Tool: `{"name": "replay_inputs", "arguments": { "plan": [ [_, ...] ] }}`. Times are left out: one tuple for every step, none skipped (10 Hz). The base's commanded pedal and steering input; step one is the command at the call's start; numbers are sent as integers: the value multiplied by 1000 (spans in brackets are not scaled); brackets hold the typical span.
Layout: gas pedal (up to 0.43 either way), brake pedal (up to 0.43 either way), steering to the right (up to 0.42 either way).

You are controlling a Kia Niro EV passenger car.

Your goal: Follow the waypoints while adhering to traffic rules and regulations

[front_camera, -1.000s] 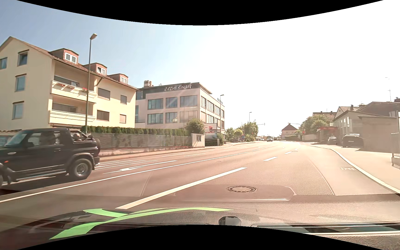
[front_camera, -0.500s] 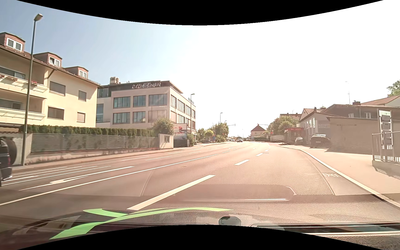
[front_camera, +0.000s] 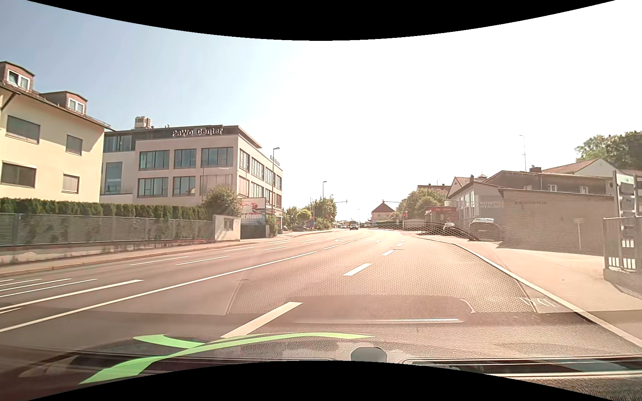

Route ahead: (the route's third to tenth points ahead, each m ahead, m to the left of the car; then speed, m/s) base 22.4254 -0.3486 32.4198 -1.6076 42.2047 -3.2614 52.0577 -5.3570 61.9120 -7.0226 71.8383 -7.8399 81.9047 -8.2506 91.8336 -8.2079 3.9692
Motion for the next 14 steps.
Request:
{"name": "replay_inputs", "arguments": {
  "plan": [
    [189,0,176],
    [189,0,174],
    [189,0,168],
    [189,0,166],
    [189,0,162],
    [197,0,153],
    [197,0,142],
    [197,0,135],
    [197,0,133],
    [209,0,130],
    [209,0,120],
    [209,0,105],
    [228,0,83],
    [240,0,60]
  ]
}}
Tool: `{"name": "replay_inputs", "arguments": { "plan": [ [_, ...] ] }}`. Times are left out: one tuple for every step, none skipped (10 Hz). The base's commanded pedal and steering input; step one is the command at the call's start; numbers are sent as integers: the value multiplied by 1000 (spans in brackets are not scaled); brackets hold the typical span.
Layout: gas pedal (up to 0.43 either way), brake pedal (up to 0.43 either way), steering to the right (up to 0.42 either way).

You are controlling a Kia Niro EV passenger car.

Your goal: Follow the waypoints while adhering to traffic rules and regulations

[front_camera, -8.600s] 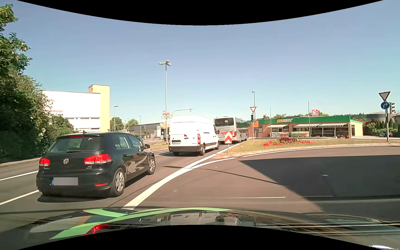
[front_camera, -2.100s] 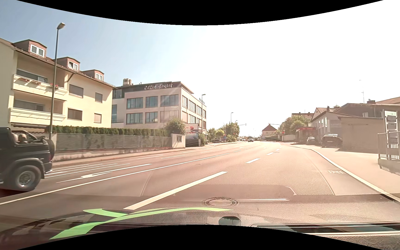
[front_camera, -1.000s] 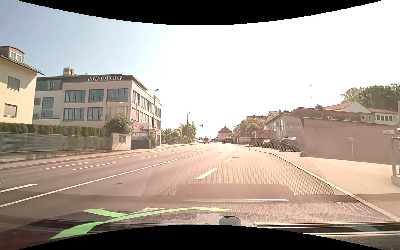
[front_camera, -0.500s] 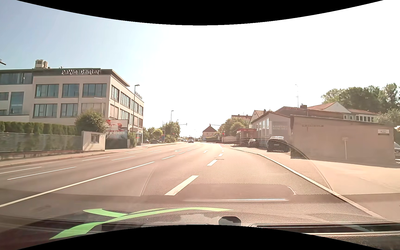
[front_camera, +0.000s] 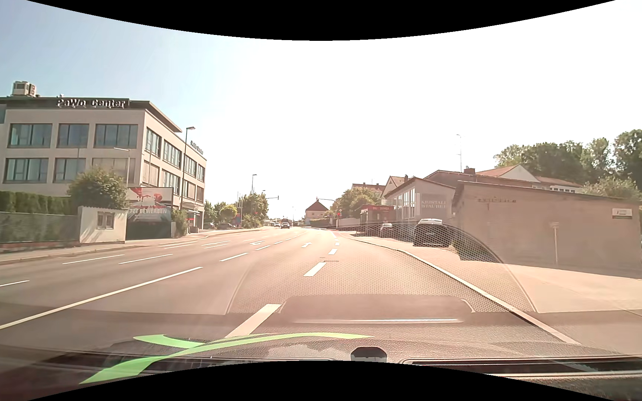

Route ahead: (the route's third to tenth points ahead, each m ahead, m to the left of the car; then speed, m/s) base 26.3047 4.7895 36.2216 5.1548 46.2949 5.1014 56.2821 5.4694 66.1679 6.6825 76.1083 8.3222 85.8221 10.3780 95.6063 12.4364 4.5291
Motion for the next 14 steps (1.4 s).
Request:
{"name": "replay_inputs", "arguments": {
  "plan": [
    [248,0,45],
    [260,0,25],
    [260,0,2],
    [268,0,-9],
    [280,0,-11],
    [280,0,-12],
    [287,0,-15],
    [287,0,-19],
    [299,0,-26],
    [299,0,-36],
    [299,0,-38],
    [287,0,-39],
    [287,0,-44],
    [287,0,-49]
  ]
}}
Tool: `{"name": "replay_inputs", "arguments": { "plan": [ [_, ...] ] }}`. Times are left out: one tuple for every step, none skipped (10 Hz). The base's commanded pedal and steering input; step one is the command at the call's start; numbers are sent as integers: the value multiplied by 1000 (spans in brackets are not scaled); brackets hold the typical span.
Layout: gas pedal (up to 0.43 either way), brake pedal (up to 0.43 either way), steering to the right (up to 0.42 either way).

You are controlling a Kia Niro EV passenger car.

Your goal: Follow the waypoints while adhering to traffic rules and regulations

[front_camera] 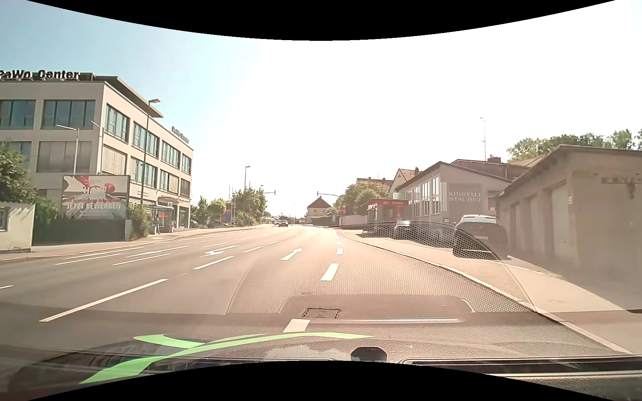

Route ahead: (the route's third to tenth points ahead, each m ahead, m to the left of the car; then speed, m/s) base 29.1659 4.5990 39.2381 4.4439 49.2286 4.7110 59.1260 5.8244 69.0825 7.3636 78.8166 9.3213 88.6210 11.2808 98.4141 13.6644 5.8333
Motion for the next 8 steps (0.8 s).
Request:
{"name": "replay_inputs", "arguments": {
  "plan": [
    [280,0,-51],
    [280,0,-52],
    [280,0,-52],
    [280,0,-49],
    [280,0,-42],
    [280,0,-35],
    [268,0,-27],
    [248,0,-19]
  ]
}}
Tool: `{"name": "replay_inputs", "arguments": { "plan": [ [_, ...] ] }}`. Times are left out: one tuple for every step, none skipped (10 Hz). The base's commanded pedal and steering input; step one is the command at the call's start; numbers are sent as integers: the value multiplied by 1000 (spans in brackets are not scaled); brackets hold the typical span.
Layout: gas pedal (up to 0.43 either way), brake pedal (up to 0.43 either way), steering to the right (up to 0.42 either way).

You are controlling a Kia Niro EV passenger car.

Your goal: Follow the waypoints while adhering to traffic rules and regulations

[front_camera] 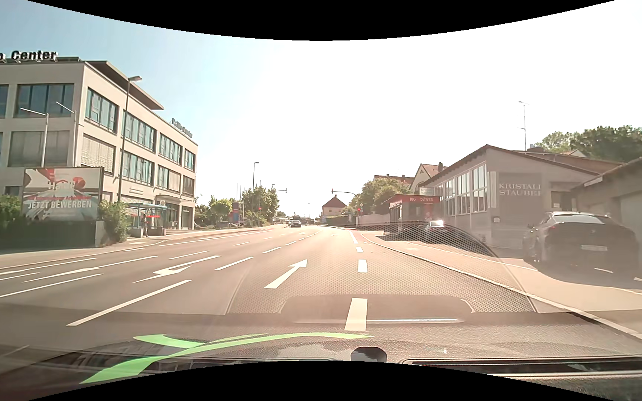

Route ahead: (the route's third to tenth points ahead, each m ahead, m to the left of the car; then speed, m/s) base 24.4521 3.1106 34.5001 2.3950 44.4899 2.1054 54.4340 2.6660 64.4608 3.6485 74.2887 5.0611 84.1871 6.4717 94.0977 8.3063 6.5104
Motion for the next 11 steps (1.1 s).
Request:
{"name": "replay_inputs", "arguments": {
  "plan": [
    [248,0,-18],
    [248,0,-16],
    [248,0,-14],
    [248,0,-14],
    [248,0,-14],
    [248,0,-14],
    [248,0,-13],
    [248,0,-11],
    [248,0,-10],
    [248,0,-6],
    [248,0,-2]
  ]
}}
